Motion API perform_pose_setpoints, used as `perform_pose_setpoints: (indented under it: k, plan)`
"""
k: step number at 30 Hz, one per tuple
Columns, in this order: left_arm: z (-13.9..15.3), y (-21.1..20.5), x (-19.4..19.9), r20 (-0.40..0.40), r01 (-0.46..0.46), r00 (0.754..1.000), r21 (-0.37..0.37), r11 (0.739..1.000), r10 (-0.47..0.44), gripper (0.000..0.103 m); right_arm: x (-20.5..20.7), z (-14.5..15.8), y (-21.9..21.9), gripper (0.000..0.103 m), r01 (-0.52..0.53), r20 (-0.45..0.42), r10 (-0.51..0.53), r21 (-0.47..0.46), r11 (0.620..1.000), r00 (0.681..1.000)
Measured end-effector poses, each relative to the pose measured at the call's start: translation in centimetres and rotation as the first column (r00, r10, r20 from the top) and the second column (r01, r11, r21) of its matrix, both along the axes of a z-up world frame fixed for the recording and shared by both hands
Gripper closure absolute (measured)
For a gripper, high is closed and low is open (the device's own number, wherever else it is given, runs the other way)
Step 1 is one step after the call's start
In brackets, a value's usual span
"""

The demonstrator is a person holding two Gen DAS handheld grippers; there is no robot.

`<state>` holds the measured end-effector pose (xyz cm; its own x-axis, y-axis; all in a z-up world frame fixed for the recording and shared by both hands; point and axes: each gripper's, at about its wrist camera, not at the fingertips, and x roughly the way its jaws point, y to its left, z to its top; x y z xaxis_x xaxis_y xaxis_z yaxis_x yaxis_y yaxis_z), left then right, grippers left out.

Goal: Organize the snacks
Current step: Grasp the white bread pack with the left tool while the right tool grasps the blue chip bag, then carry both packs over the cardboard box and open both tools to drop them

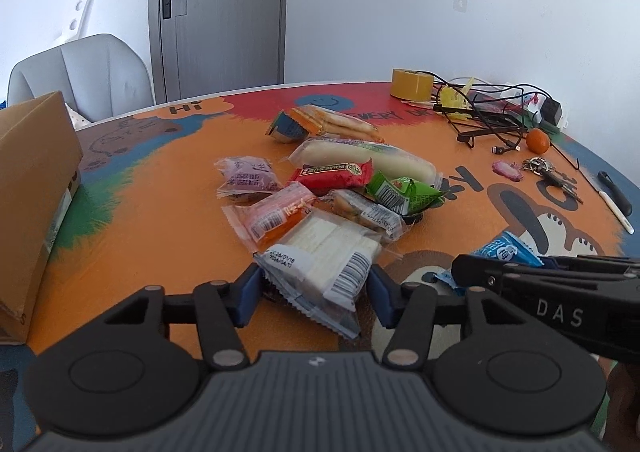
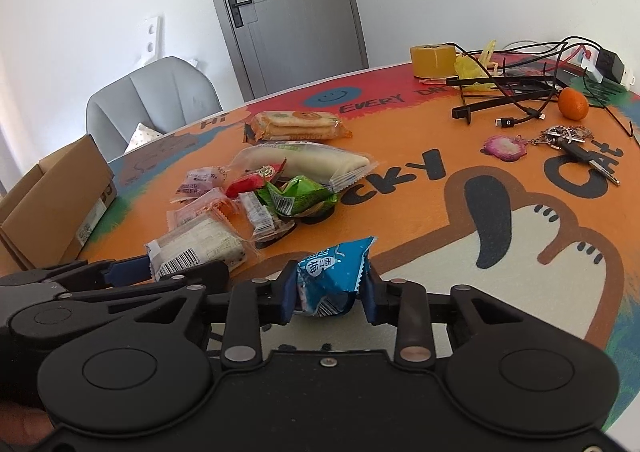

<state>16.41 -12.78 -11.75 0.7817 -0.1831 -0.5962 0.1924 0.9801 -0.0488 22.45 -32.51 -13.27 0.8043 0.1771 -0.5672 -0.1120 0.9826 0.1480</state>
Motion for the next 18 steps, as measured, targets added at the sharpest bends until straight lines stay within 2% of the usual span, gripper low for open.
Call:
perform_pose_setpoints:
  k: [5,18]
  plan:
    - [0.6,1.4,-0.8,0.004,-0.029,1.0,-0.013,1.0,0.029,0.05,-0.6,0.5,0.8,0.07,-0.004,0.014,0.004,0.009,1.0,1.0]
    - [4.0,4.8,-3.2,0.08,-0.102,0.991,-0.04,0.994,0.104,0.051,-1.5,2.7,4.0,0.07,-0.045,0.077,0.045,-0.007,0.999,0.996]
